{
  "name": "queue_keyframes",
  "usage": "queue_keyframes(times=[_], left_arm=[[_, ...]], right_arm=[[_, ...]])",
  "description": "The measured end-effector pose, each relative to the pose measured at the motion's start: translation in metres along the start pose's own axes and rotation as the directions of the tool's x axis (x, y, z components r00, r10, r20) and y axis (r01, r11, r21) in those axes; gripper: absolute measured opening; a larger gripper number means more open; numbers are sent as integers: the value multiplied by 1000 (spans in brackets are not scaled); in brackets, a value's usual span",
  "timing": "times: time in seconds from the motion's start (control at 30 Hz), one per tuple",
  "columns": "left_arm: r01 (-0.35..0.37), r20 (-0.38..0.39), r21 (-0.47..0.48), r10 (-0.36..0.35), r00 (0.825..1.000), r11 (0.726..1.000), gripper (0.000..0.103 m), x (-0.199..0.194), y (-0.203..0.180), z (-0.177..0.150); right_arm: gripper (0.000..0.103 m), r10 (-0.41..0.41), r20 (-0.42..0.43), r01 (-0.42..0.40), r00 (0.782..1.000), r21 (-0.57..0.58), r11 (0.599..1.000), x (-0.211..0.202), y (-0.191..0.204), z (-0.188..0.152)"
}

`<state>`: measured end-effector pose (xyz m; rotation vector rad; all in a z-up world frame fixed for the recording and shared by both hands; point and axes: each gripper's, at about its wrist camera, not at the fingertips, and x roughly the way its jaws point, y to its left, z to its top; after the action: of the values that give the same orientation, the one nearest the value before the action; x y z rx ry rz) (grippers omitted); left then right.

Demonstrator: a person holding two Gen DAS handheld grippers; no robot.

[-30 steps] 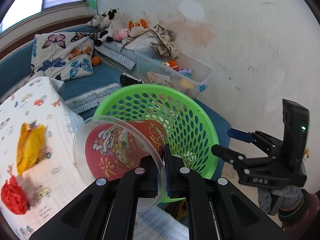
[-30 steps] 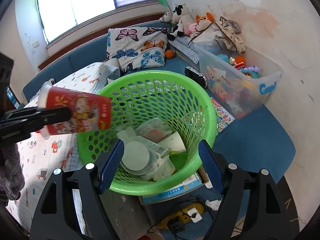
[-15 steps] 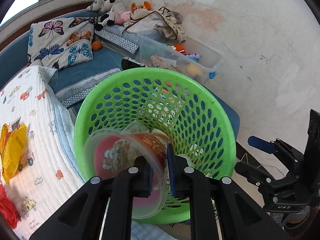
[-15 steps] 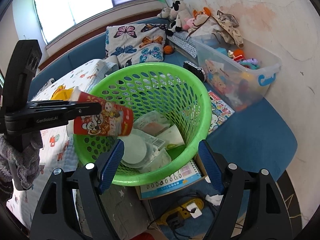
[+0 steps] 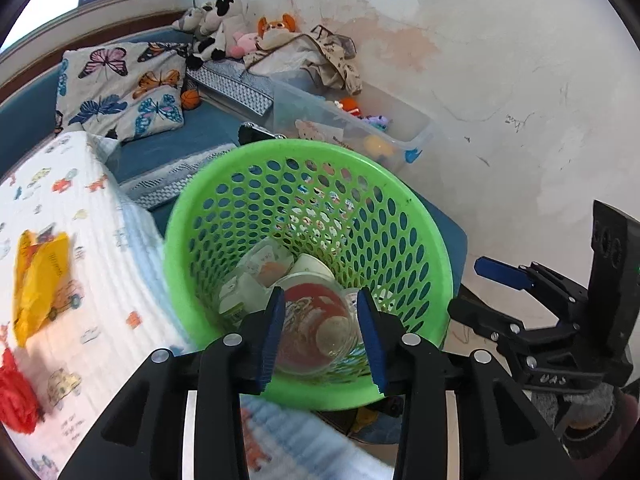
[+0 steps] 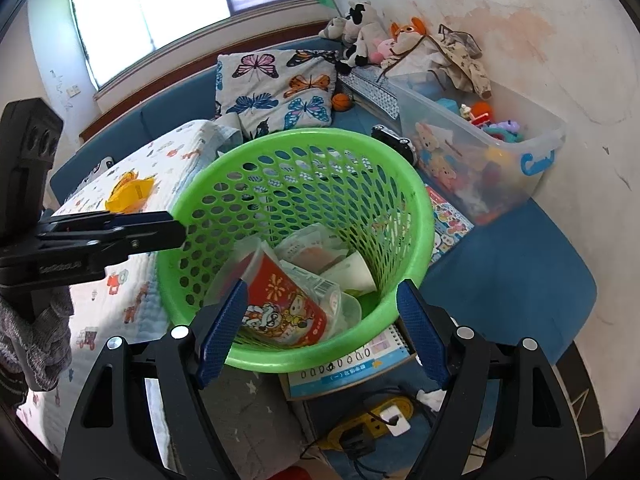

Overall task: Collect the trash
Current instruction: 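Lower the red paper cup into the green basket, open the left gripper and withdraw, then grasp the red mesh netting with the left gripper while the right grasps the yellow wrapper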

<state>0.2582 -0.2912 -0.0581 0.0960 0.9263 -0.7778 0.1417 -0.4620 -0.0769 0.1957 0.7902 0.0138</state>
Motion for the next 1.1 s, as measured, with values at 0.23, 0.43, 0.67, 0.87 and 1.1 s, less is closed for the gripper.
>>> queue_keyframes(times=[0.23, 0.43, 0.67, 0.87, 1.1], left_arm=[[-29, 70, -51, 33, 997, 998, 36, -43, 21, -19], [-100, 112, -117, 113, 987, 988, 36, -77, 55, -41], [-233, 139, -214, 266, 954, 948, 43, -113, 110, -64], [-277, 153, -285, 328, 932, 918, 54, -131, 145, -74], [-296, 109, -308, 343, 933, 904, 62, -121, 167, -80]], right_arm=[[77, 18, 19, -18, 1000, -30, 999, -6, 23, 4], [77, 47, 21, -45, 999, -68, 997, -5, 48, 9], [77, 84, 18, -81, 996, -119, 990, 1, 81, 16], [78, 116, 3, -114, 993, -154, 981, 12, 107, 21], [78, 138, -19, -139, 990, -180, 974, 24, 129, 24]])
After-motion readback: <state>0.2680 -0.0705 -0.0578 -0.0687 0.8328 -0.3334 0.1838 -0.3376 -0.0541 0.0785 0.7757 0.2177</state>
